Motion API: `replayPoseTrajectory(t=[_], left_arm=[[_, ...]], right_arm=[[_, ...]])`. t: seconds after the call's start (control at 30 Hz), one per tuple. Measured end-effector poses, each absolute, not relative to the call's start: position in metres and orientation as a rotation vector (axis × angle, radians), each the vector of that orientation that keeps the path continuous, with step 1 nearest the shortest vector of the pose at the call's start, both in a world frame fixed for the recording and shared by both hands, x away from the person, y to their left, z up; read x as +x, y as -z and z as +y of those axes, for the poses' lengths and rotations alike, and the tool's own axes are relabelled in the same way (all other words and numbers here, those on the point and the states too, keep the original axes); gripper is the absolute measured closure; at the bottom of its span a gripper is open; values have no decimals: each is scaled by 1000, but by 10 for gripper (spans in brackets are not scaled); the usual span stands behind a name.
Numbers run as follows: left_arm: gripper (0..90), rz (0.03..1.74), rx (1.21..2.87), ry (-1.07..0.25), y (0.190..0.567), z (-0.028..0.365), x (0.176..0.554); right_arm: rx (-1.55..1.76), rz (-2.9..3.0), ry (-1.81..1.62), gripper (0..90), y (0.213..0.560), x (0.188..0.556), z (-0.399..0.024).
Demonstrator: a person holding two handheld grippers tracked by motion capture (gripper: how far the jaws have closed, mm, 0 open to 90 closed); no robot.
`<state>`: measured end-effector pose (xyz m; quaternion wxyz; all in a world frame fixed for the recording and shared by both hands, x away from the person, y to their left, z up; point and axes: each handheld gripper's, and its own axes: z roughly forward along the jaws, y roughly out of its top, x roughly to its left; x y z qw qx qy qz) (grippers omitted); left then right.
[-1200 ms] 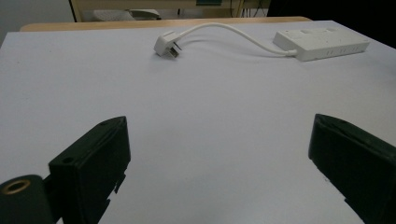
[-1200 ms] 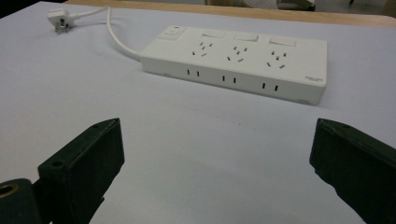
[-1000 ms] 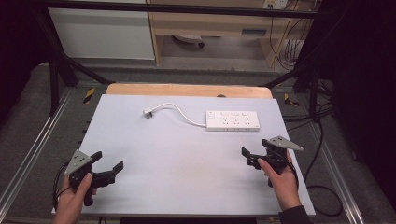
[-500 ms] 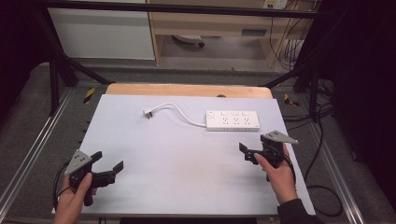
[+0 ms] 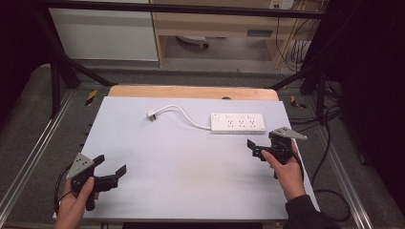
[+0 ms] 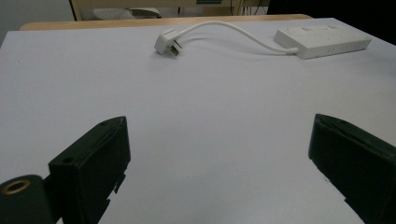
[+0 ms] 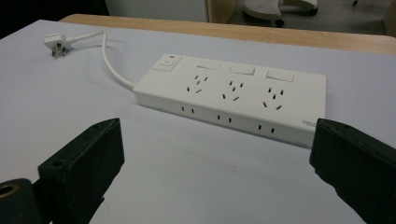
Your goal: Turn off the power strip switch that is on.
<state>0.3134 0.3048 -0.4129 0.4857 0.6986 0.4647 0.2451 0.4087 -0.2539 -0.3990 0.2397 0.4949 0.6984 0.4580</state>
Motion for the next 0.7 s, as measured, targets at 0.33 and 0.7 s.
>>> replayPoseTrajectory(t=[0.33,0.7], left_arm=[[54,1135,1701,-595,413,305,314],[54,1140,1703,-588,414,305,314]], right_arm=[[1363,1966,-1206,64,390,424,-248],[1325,2028,-1139,123,378,443,-244]])
